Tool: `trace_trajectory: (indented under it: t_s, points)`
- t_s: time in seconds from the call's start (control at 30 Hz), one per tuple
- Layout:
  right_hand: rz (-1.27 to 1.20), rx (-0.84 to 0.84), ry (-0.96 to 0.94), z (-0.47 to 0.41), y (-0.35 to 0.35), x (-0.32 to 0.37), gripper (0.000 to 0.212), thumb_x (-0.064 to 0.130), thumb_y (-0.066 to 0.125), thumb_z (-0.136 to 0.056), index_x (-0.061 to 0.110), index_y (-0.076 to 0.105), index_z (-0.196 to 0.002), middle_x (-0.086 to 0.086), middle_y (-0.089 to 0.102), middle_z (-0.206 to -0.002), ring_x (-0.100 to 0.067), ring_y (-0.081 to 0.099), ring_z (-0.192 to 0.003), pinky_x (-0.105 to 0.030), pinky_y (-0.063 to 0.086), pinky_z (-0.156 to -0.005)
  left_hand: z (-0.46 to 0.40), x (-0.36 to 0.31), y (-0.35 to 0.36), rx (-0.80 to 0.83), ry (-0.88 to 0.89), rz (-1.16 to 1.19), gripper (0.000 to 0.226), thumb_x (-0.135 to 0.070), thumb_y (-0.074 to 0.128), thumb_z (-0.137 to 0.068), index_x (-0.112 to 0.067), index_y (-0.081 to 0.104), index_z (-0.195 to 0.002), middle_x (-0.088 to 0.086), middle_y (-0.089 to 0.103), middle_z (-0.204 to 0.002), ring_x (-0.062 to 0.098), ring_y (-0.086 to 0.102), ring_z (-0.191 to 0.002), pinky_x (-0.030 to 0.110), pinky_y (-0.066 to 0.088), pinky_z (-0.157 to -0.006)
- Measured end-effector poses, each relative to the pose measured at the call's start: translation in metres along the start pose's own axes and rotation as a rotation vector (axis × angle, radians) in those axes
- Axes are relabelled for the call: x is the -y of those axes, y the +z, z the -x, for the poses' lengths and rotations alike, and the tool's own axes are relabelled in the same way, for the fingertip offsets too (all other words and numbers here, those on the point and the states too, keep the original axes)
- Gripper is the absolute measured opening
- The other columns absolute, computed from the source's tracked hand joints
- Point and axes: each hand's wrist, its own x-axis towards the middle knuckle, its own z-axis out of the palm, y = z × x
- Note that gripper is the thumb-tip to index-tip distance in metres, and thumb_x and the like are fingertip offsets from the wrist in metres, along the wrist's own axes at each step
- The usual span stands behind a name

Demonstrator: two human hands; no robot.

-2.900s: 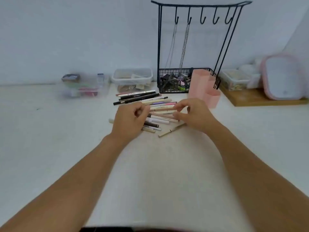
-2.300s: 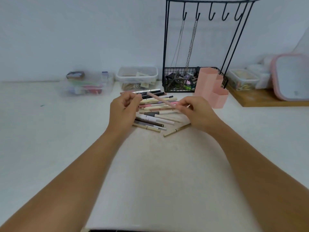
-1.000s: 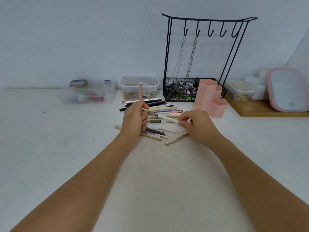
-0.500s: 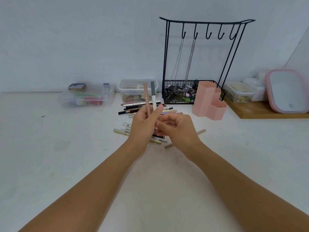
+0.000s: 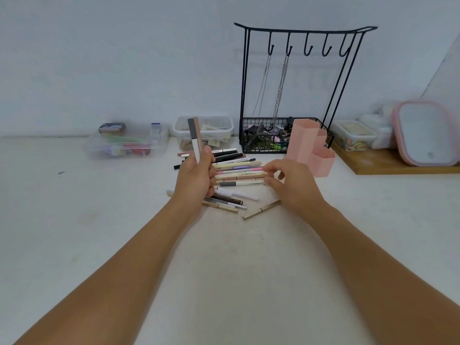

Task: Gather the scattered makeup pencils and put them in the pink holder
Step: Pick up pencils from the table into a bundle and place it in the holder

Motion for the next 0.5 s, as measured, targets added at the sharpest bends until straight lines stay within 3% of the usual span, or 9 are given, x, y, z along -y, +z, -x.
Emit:
trace_trajectory:
  t_s: [0.23,0.5]
  points:
    - [0.124,0.106,0.031,-0.0033,0.0053,-0.0063,0.016,0.023,0.066,-0.093,0.022,0.071,-0.109,0.004,0.063,-0.107,-0.012,0.049,-0.09,-0.032,0.046,-0.083,-0.0058,0.002,-0.0057,-0.068,-0.099,0.03,0.043,-0.041,0.054,-0.103,-0.021,0.035,-0.07,-0.011,0.031,-0.047,0.008,0.025,-0.04,0.02,0.022,-0.037]
    - [0.177,0.129,0.009,-0.0051,-0.0012,-0.0043,0.013,0.02,0.068,-0.092,0.023,0.076,-0.101,0.005,0.066,-0.099,-0.011,0.052,-0.085,-0.028,0.043,-0.076,-0.0048,-0.0004,-0.0047,-0.06,-0.122,0.04,0.048,-0.038,0.053,-0.104,-0.022,0.032,-0.065,-0.008,0.028,-0.049,0.009,0.022,-0.043,0.021,0.02,-0.039]
